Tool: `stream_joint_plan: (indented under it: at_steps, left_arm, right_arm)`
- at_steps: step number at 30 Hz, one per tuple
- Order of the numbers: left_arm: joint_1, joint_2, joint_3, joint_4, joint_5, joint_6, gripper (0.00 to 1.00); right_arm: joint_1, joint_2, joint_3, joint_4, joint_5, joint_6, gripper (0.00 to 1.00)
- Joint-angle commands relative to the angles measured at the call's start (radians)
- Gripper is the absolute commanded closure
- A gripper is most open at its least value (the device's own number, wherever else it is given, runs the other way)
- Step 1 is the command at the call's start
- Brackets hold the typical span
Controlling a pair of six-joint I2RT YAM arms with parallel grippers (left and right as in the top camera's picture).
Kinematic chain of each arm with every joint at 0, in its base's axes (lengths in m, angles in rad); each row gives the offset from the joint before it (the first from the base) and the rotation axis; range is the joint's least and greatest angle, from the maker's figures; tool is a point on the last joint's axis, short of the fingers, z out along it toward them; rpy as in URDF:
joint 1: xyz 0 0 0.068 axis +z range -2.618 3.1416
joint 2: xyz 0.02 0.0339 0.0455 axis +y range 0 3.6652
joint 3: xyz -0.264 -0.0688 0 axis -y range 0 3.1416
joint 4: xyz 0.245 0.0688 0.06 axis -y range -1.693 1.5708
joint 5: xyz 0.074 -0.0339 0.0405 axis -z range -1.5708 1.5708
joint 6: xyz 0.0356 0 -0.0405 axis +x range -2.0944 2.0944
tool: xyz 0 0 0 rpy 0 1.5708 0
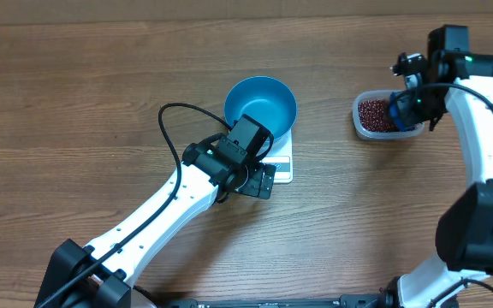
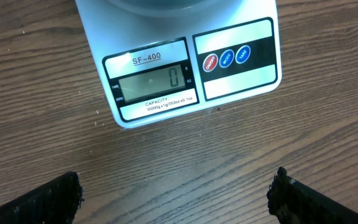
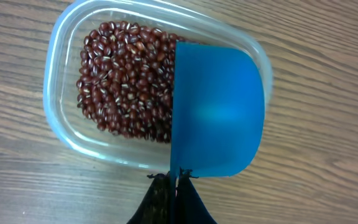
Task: Scoop item into bowl and weigh 150g on scale
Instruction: 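Push the blue scoop into the red beans with the right gripper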
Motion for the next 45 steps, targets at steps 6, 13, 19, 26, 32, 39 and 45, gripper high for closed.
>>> stream_joint_plan:
  at_steps: [6,13,19,26,32,39,45]
  left_arm:
    - [0.000,0.007,-0.006,0.003,0.011,0.019,0.00]
    - [0.000,0.007,-0.006,0.003,0.011,0.019,0.00]
    - [0.000,0.007,-0.006,0.003,0.011,0.019,0.01]
    - [0.000,0.007,-0.006,0.003,0.011,0.019,0.00]
    - [0.000,0.007,-0.006,0.003,0.011,0.019,0.00]
    - [0.000,0.007,-0.006,0.003,0.011,0.019,0.00]
    - [0.000,0.007,-0.006,0.003,0.011,0.019,0.00]
  right_arm:
    - [0.009,0.030,0.013,-0.013,0.027,-0.019,0.97]
    - [0.009,0.031,0.013,0.052,0.100,-0.031,0.97]
    - [0.022,0.033,0.012,0.039,0.102,-0.031,0.97]
    - [0.067,0.073,-0.011,0.022,0.101,-0.016,0.97]
    - [0.071,0.116,-0.032,0.027,0.018,0.065,0.97]
    - [0.071,0.136,-0.034,0.031,-0.178,0.120,0.97]
    - [0.071,0.155,-0.034,0.006,-0.217,0.166,0.97]
